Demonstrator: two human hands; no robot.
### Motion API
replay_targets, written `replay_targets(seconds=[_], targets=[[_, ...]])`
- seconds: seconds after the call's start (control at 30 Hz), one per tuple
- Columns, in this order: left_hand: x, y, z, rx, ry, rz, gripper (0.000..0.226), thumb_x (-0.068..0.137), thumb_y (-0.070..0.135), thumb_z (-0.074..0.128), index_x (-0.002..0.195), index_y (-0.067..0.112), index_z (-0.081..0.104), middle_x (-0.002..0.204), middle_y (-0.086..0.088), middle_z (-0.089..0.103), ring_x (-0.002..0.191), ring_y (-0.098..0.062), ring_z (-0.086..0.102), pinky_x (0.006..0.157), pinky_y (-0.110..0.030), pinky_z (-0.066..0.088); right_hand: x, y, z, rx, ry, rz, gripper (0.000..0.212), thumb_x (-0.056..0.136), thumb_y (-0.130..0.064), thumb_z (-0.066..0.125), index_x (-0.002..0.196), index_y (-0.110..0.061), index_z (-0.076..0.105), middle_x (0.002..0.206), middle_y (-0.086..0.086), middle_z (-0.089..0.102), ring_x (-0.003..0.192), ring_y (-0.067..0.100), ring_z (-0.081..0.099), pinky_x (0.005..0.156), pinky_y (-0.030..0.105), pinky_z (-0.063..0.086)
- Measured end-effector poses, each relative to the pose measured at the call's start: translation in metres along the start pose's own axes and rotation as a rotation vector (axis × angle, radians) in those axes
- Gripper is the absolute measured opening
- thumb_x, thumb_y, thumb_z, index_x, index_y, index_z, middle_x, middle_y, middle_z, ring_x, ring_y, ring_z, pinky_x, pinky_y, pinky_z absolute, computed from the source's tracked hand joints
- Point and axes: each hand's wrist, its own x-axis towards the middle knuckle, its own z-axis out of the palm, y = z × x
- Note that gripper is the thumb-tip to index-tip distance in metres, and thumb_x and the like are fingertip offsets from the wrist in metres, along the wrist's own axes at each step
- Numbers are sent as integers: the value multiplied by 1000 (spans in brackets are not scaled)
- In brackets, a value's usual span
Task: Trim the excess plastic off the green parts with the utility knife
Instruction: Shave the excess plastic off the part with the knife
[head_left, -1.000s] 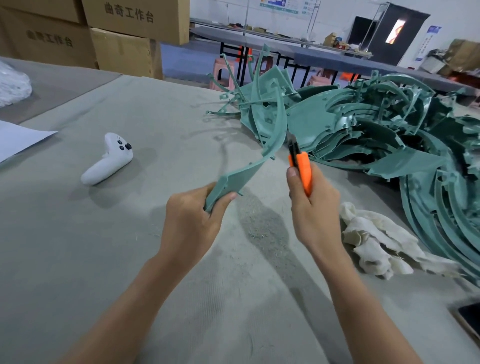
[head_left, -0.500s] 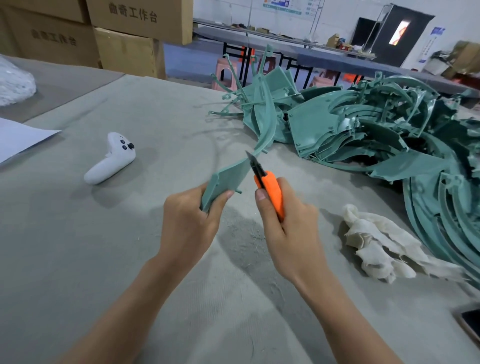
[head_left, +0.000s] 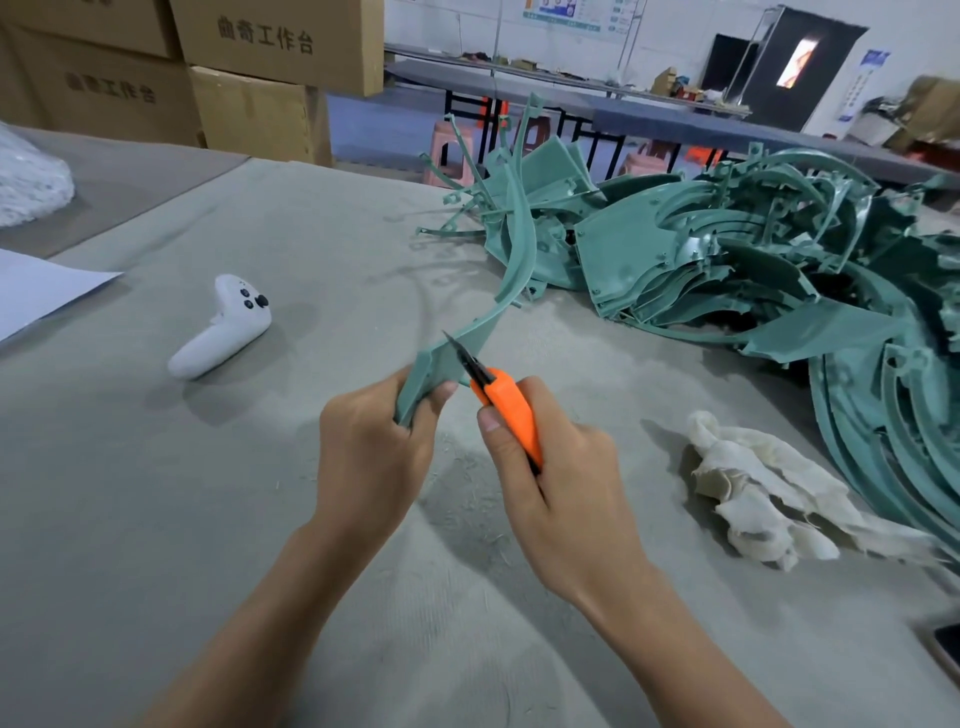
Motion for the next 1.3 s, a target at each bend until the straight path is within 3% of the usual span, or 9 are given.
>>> replay_targets(seconds=[0.1, 0.17, 0.3, 0.37, 0.47, 0.67, 0.8, 1.13, 1.3], targets=[[-4, -7, 0, 1, -17, -37, 30, 85, 12, 64, 59, 16, 50, 48, 17, 31, 54, -16, 32, 49, -18, 22, -4, -6, 3, -65, -38, -57, 30, 100, -44, 41, 92, -17, 50, 57, -11, 39, 47, 19, 44, 47, 44, 39], [-7, -11, 1, -126, -84, -116, 12, 86, 13, 66, 76, 10, 72, 59, 7, 60, 55, -12, 55, 54, -21, 41, -9, -9, 8, -57, -68, -94, 27, 99, -46, 40, 95, -22, 51, 59, -12, 37, 48, 18, 44, 47, 43, 39], [0, -4, -1, 44, 5, -49, 31, 82, 10, 70, 60, 17, 49, 47, 19, 21, 55, -16, 25, 48, -20, 18, 1, 2, 1, 136, 77, -32, 15, 100, -40, 46, 92, -29, 51, 58, -4, 47, 42, 9, 43, 40, 22, 32], [3, -1, -3, 49, 27, -17, 32, 79, 7, 73, 59, 11, 49, 49, 22, 12, 57, -9, 20, 47, -13, 19, 10, 14, -9, 117, 177, 45, 25, 99, -43, 46, 85, -23, 51, 60, 0, 49, 41, 8, 41, 37, 23, 31], [1, 0, -3, 54, 44, 66, 27, 78, 7, 74, 60, 4, 54, 55, 29, 12, 59, -8, 22, 50, 0, 22, 21, 35, -21, -11, 244, 156, 35, 102, -41, 47, 77, -15, 47, 57, 7, 49, 47, 18, 43, 47, 39, 36], [1, 4, -2, 39, 31, 134, 28, 77, 10, 73, 59, -1, 54, 61, 32, 11, 60, -3, 22, 52, 6, 22, 25, 45, -23, -34, 250, 161, 32, 102, -31, 48, 77, -11, 47, 57, 9, 49, 49, 10, 39, 48, 26, 31], [-1, 5, -1, 57, 38, 127, 29, 76, 9, 73, 57, -2, 54, 61, 33, 10, 59, -4, 24, 51, 6, 22, 20, 41, -16, 3, 242, 125, 29, 102, -29, 49, 78, -13, 47, 51, -8, 38, 44, 7, 39, 44, 21, 28], [0, 4, -2, 14, 3, 23, 46, 82, 8, 70, 67, 26, 30, 52, 21, 12, 57, -11, 22, 50, -18, 17, 1, 6, 7, 56, 43, -20, 25, 101, -39, 44, 88, -18, 46, 53, -10, 39, 44, 15, 40, 43, 38, 35], [-5, -5, -1, 82, -17, -4, 32, 80, 1, 74, 57, 8, 52, 46, 4, 31, 58, -23, 27, 50, -21, 16, -3, -4, 8, 77, 14, -123, 14, 99, -43, 45, 90, -31, 44, 54, -14, 39, 46, 12, 42, 44, 27, 33]])
